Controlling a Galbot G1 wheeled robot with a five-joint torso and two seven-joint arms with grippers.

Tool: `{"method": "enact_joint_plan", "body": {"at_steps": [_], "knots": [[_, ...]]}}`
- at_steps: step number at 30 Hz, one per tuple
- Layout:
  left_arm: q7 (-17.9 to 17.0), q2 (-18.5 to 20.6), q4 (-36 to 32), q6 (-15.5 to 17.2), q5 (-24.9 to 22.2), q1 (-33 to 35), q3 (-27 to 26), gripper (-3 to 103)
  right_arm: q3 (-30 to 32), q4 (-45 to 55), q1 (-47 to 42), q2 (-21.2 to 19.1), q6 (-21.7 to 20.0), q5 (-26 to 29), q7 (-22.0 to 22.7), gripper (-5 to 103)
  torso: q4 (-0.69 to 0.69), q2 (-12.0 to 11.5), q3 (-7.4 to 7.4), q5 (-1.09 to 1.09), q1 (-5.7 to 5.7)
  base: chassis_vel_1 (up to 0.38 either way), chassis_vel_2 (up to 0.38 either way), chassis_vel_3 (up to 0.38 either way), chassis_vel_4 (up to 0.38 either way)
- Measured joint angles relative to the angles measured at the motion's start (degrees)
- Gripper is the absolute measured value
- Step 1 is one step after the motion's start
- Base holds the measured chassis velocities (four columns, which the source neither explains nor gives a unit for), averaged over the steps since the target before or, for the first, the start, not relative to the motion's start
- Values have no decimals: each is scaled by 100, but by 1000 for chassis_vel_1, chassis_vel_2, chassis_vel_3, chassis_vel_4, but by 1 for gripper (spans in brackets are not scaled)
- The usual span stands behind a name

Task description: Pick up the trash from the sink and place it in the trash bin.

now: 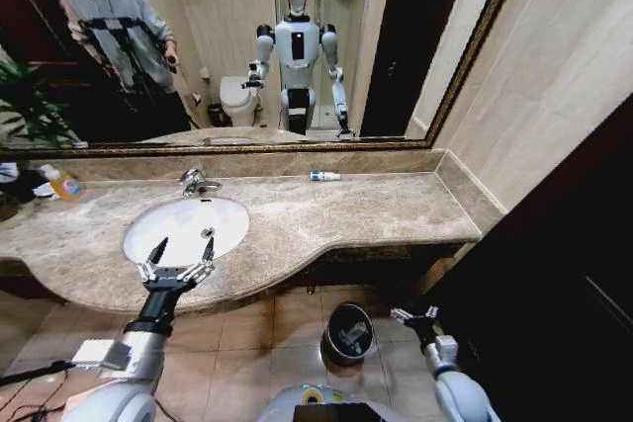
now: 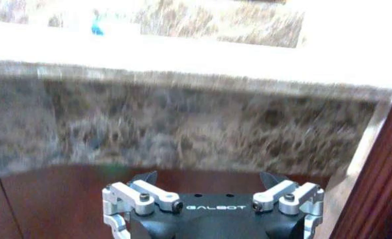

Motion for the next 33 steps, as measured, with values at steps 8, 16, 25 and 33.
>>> {"method": "enact_joint_plan", "body": {"at_steps": [8, 16, 25, 33], "knots": [[0, 0, 0, 0, 0, 0, 0, 100, 437, 1176, -655, 92, -54, 216, 6, 100, 0, 0, 0, 0, 0, 0, 0, 0, 0], [0, 0, 0, 0, 0, 0, 0, 100, 293, 1689, -576, 49, -217, 76, 6, 100, -1, 0, 0, -1, 0, 0, 0, 0, 0], [0, 0, 0, 0, 0, 0, 0, 100, -436, 1404, 1040, -533, -630, 361, -66, 100, 0, 0, 1, 1, 1, 0, 0, 0, 0], [0, 0, 0, 0, 0, 0, 0, 100, -1312, 581, 3013, -927, -1057, 532, -124, 100, 0, 0, 1, -1, 1, 0, 0, 0, 0]]}}
